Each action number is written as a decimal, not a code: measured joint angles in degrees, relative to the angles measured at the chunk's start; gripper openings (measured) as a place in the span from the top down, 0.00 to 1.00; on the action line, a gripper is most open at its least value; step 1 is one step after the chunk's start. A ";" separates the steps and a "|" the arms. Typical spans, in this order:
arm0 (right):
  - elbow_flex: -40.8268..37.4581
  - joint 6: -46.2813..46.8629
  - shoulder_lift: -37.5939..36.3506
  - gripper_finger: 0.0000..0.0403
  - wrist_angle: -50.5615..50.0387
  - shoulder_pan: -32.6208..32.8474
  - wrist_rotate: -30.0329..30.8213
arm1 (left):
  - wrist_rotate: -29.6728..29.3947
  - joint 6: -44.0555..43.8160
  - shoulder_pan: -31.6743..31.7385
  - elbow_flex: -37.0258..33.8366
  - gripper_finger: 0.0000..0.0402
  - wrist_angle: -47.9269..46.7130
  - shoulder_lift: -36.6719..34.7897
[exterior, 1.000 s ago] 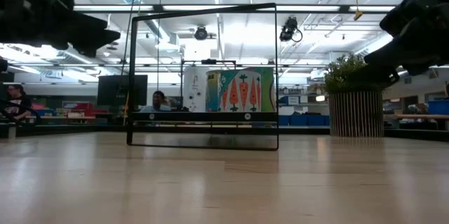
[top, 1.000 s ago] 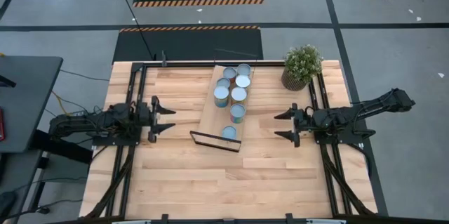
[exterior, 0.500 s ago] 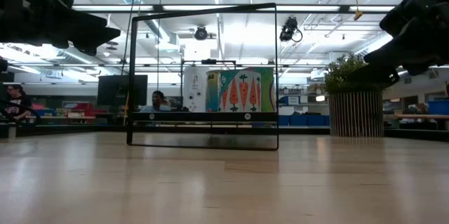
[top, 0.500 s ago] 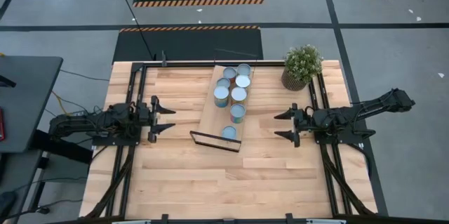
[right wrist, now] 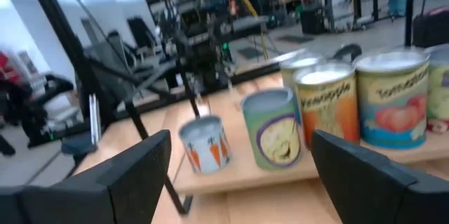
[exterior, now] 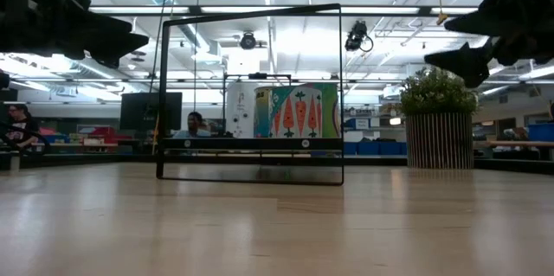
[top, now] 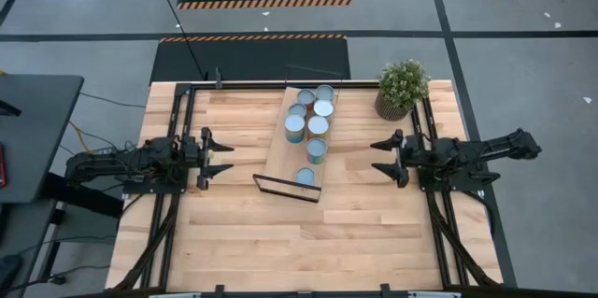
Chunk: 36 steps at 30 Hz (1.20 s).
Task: Pick and place cans onto a shelf
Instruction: Return to Home Position
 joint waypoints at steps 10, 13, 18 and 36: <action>0.07 0.02 -5.48 0.13 3.40 -2.13 0.02 | -0.02 -0.02 0.00 0.00 0.42 0.00 0.00; 0.07 0.02 -5.45 0.13 3.83 -2.20 0.03 | -0.01 -0.02 0.00 0.00 0.42 -0.02 -0.01; 0.07 0.02 -5.41 0.13 3.93 -2.24 0.02 | -0.01 -0.02 0.00 0.00 0.42 -0.13 0.00; 0.07 -0.35 -2.22 0.13 -1.70 -2.24 -1.05 | -0.02 -0.04 0.00 0.00 0.42 -0.26 0.00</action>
